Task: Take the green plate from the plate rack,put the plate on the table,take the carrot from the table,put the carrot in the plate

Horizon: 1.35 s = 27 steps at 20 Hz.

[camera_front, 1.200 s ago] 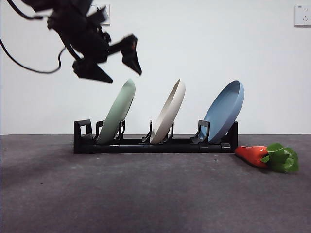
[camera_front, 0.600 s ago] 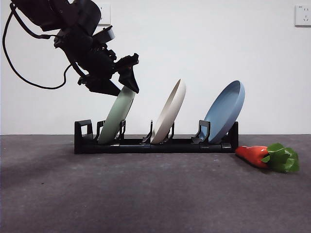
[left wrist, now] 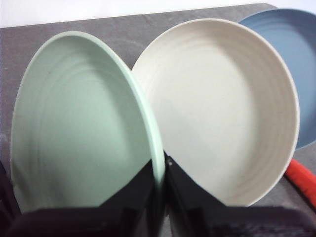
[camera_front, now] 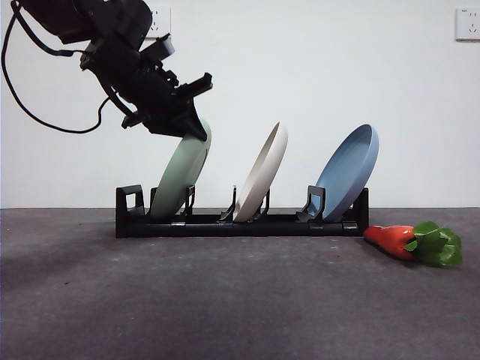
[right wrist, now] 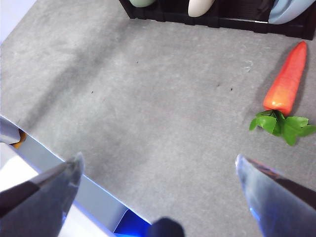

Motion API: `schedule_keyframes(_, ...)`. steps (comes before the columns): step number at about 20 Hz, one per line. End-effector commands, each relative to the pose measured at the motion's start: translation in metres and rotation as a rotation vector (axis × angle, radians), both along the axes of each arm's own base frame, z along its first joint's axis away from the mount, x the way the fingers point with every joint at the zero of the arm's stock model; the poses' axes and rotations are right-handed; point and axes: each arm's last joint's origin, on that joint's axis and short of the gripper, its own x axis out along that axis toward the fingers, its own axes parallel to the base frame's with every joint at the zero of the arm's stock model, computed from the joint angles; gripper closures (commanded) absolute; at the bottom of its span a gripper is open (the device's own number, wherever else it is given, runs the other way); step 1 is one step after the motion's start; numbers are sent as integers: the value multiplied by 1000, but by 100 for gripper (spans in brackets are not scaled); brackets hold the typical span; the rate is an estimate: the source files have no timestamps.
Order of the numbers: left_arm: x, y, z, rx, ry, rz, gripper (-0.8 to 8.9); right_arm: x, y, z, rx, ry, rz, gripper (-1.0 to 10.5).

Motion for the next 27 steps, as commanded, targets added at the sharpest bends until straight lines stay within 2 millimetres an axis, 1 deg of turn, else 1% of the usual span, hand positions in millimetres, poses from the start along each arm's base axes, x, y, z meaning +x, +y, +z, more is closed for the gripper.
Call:
schedule_keyframes(1,-9,-2,21,-46,-38,-40,822,0,0,1,2,-4,0,320)
schedule_keyframes(5,-23,3,61,-63,-90,-43,822,1,0,1,2,-6,0,320)
schedule_keyframes(7,-38,7,82,-66,-106,-47,821,1,0,1,2,-6,0,320)
schedule_keyframes(9,-61,7,102,-25,-120,-89,821,1,0,1,2,-6,0,320)
schedule_keyframes(12,-106,3,126,100,-146,-185,820,1,0,1,2,-7,0,320)
schedule_keyframes(14,-138,-7,135,244,-171,-218,820,1,0,1,2,-7,0,320)
schedule_keyframes(15,-151,-14,137,324,-177,-230,819,1,0,1,2,-9,0,320)
schedule_keyframes(18,-180,-39,125,480,-128,-323,819,2,0,2,4,-19,0,320)
schedule_keyframes(20,-192,-56,110,559,-132,-360,819,2,0,2,4,-19,0,320)
schedule_keyframes(22,-203,-72,86,624,-133,-378,819,2,0,2,4,-19,0,320)
schedule_keyframes(24,-209,-79,59,671,-127,-390,819,2,0,2,4,-19,0,320)
schedule_keyframes(27,-217,-89,14,733,-141,-458,819,2,0,2,4,-19,0,320)
